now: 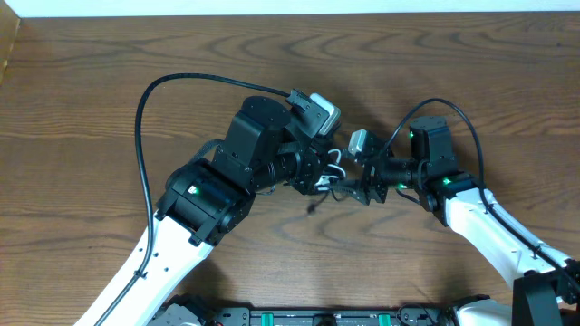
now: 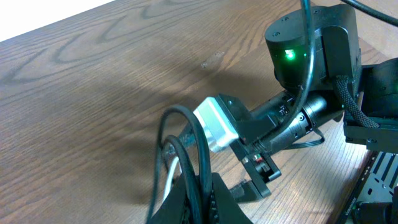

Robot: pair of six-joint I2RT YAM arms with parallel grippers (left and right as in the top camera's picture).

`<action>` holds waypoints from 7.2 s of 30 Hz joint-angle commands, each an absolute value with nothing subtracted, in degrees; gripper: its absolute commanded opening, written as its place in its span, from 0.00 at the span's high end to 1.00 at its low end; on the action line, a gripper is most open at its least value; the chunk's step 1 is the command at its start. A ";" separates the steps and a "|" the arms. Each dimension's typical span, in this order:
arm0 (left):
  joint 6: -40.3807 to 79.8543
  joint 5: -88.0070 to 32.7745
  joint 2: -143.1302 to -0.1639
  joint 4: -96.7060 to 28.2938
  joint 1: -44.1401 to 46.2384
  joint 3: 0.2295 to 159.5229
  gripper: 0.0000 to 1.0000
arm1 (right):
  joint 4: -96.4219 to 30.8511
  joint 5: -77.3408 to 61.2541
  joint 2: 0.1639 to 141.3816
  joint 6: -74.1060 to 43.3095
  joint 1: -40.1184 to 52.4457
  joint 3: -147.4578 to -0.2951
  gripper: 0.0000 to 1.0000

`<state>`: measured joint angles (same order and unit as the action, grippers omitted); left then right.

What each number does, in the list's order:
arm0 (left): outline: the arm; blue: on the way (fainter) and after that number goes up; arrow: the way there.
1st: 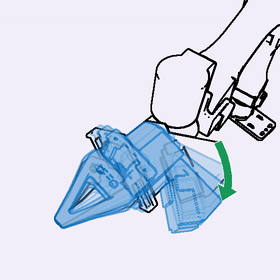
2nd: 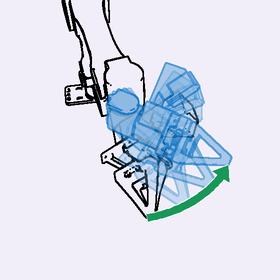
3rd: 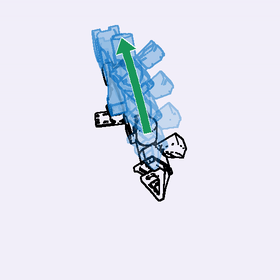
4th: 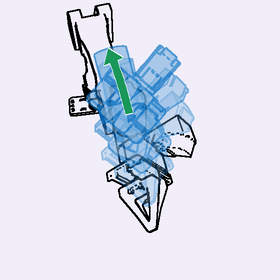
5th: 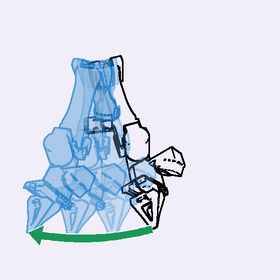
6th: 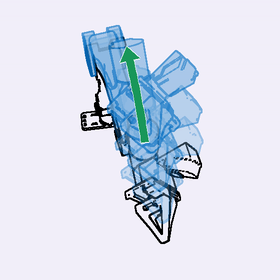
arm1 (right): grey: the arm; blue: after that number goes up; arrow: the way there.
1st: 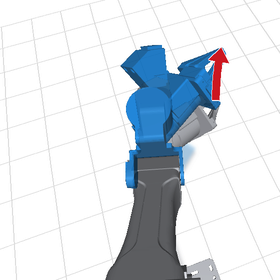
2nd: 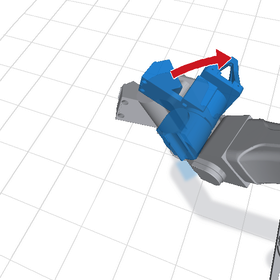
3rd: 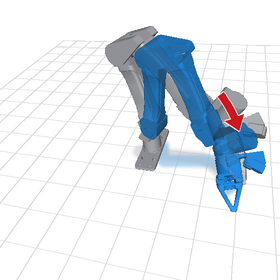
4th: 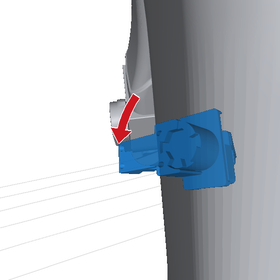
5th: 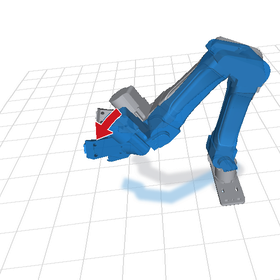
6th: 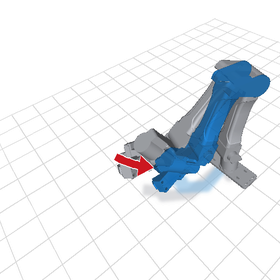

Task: Untangle cables

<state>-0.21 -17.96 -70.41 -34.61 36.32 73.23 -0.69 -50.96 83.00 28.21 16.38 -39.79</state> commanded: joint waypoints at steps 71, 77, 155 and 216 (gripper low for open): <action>6.26 -10.94 -73.01 -41.10 36.01 73.28 0.48 | 26.41 -73.25 80.14 0.99 13.39 -40.40 0.99; 1.34 -10.94 -73.12 -41.60 36.01 73.28 0.51 | 26.74 -73.01 80.14 0.67 13.37 -40.40 0.99; 4.99 -18.76 -68.03 -37.21 36.07 73.30 0.92 | 41.21 -80.07 80.14 -38.74 5.34 -40.40 0.62; 16.23 3.68 -73.54 -26.68 36.56 73.30 0.92 | 45.01 -89.52 80.14 -25.98 10.79 -40.36 0.91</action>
<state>13.28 -0.27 -73.84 -28.10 37.67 72.60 44.88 -83.94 80.84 -28.03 9.45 -40.34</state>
